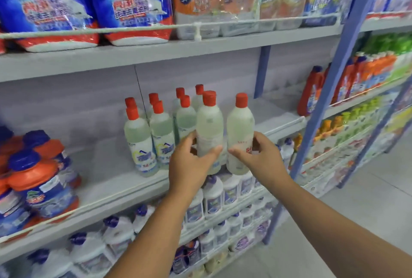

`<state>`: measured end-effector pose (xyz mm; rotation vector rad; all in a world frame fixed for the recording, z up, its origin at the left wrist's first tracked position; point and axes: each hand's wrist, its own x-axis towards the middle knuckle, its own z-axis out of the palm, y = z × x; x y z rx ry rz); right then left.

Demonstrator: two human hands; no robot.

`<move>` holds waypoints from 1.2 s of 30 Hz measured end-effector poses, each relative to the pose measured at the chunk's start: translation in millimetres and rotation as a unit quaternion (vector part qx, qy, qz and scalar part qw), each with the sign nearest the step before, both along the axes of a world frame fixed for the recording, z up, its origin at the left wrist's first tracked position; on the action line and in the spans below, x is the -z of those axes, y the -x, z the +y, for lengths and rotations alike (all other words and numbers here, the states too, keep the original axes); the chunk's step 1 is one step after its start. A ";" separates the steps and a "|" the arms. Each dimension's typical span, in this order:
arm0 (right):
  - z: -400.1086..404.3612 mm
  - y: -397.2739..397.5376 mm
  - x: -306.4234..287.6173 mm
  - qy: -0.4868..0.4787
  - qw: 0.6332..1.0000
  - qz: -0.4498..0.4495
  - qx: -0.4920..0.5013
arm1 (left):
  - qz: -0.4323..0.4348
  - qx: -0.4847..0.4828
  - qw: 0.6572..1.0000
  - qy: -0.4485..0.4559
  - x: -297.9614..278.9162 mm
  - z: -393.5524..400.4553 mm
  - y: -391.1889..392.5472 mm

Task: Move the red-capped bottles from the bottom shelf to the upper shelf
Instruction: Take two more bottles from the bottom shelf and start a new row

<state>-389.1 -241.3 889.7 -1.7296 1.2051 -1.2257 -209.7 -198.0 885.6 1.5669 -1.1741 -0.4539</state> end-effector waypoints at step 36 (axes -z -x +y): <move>-276.0 81.2 30.1 -0.028 0.985 0.024 -0.170 | 0.054 -0.109 0.992 -0.041 35.5 -220.0 114.7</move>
